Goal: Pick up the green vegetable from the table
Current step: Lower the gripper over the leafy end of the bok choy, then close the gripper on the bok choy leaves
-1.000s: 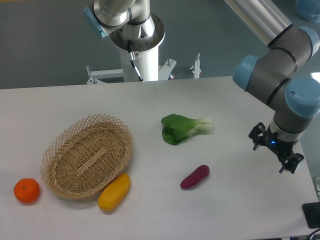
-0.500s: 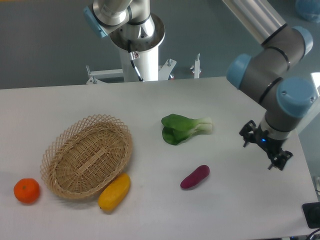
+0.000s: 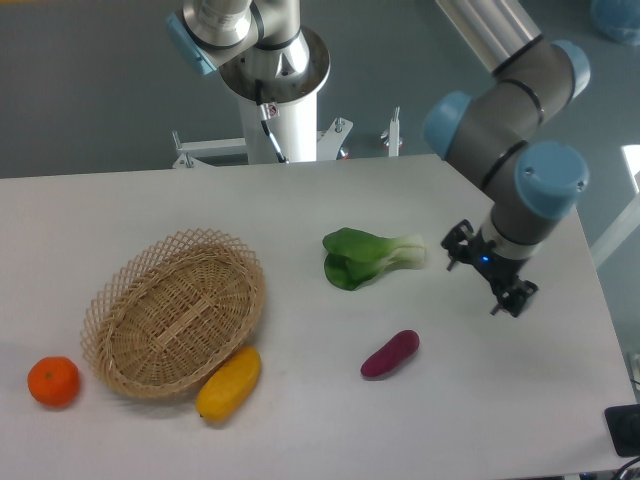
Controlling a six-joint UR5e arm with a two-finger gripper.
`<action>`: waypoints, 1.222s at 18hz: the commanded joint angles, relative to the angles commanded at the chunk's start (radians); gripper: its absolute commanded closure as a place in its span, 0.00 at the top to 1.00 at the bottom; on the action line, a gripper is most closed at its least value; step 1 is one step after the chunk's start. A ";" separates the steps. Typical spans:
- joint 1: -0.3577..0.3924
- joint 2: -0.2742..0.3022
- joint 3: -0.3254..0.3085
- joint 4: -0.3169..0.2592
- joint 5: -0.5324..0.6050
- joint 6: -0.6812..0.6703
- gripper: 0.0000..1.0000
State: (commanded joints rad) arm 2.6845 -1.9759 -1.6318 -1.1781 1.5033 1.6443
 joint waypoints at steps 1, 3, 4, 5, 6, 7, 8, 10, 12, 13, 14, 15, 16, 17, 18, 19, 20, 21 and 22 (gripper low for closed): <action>-0.003 0.014 -0.034 0.000 0.005 0.032 1.00; -0.006 0.038 -0.098 0.000 0.008 0.101 1.00; -0.006 0.051 -0.124 0.000 0.009 0.118 1.00; -0.006 0.058 -0.143 0.000 0.009 0.129 1.00; -0.006 0.065 -0.158 0.002 0.011 0.134 1.00; -0.008 0.065 -0.169 0.002 0.012 0.134 1.00; -0.009 0.066 -0.177 0.012 0.012 0.134 1.00; -0.023 0.065 -0.204 0.073 0.014 0.134 1.00; -0.025 0.066 -0.256 0.156 0.014 0.134 1.00; -0.025 0.066 -0.279 0.193 0.014 0.135 1.00; -0.025 0.066 -0.296 0.218 0.014 0.137 1.00; -0.023 0.066 -0.304 0.228 0.014 0.135 1.00; -0.025 0.066 -0.307 0.229 0.020 0.135 1.00; -0.025 0.066 -0.307 0.229 0.040 0.135 1.00; -0.025 0.066 -0.309 0.229 0.070 0.134 1.00; -0.028 0.066 -0.312 0.229 0.101 0.134 1.00; -0.028 0.066 -0.315 0.229 0.113 0.135 1.00; -0.028 0.066 -0.319 0.230 0.117 0.134 1.00; -0.029 0.066 -0.321 0.230 0.117 0.134 1.00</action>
State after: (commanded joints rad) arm 2.6553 -1.9098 -1.9527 -0.9480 1.6199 1.7779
